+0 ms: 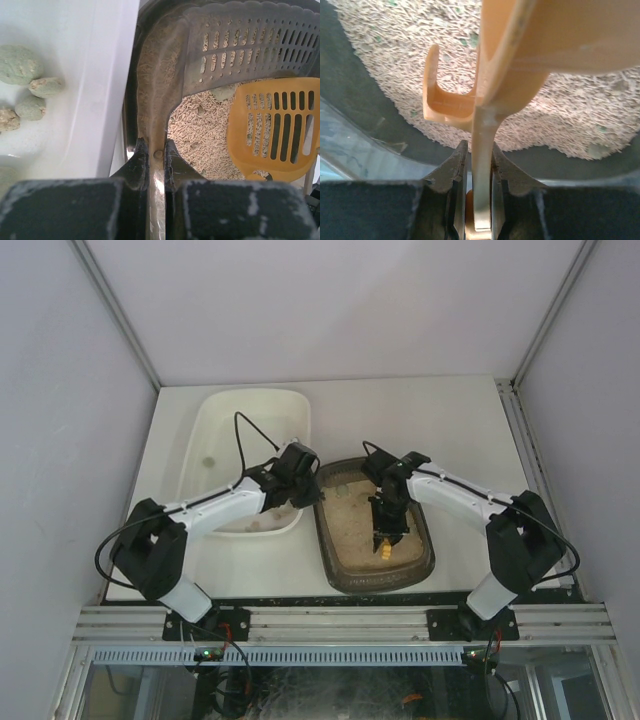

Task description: Clean the litter box

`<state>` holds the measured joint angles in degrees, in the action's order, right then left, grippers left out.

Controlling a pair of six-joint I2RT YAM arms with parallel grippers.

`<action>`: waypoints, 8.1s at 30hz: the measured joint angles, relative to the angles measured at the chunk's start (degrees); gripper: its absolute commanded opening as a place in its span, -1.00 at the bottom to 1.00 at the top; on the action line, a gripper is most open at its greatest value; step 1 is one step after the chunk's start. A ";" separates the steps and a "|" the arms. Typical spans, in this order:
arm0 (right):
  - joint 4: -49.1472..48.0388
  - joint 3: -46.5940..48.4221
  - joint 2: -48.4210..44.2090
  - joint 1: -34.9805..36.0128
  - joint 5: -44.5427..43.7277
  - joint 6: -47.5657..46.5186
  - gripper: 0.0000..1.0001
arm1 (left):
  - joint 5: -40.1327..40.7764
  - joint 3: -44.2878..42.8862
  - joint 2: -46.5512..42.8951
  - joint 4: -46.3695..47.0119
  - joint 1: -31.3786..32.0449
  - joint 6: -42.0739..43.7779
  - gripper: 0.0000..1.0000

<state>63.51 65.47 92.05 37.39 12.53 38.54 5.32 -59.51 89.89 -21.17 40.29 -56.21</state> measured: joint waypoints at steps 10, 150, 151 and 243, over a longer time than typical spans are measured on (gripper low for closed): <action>-13.53 -2.05 1.09 0.85 6.32 2.03 -1.00 | 2.25 2.12 -1.75 1.33 -0.85 -1.42 -0.99; -63.21 -32.81 -29.94 -0.52 20.61 17.55 -1.00 | -35.82 -12.26 -14.45 -40.79 -39.30 70.20 0.99; -61.68 -29.92 -28.11 0.76 19.71 16.39 -1.00 | -36.33 -14.36 -13.18 -41.18 -42.03 70.31 1.00; -21.57 -5.73 3.04 -9.33 33.88 7.08 -1.00 | -30.08 -47.76 35.67 -17.33 -11.10 43.47 0.99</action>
<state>41.93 59.75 95.09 28.05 46.41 45.63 -24.75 -107.26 125.56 -38.50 29.19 -12.73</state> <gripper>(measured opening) 0.167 0.996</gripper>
